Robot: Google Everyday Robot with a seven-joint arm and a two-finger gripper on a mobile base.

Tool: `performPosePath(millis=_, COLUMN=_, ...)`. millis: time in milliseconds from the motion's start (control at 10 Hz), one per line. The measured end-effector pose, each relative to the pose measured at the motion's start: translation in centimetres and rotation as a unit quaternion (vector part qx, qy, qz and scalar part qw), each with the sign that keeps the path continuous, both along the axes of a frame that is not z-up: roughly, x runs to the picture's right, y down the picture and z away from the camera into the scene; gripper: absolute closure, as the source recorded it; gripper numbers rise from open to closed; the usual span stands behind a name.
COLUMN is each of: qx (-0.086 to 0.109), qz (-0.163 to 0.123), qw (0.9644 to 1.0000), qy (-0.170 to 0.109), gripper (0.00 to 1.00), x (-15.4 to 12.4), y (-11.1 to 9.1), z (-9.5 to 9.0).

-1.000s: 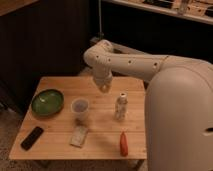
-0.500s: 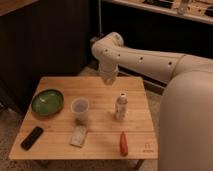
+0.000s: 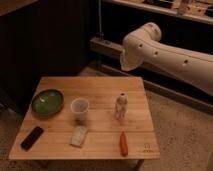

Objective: Move the arm in a circular motion

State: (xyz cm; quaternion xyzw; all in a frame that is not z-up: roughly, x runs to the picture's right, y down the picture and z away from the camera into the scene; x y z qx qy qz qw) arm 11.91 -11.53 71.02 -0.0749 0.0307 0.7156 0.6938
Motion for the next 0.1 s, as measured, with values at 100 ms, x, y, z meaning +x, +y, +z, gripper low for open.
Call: performPosePath(millis=100, qx=-0.008, qz=0.001, qw=1.0000, qy=0.003, gripper=1.00, x=0.31, y=0.61, z=-0.48)
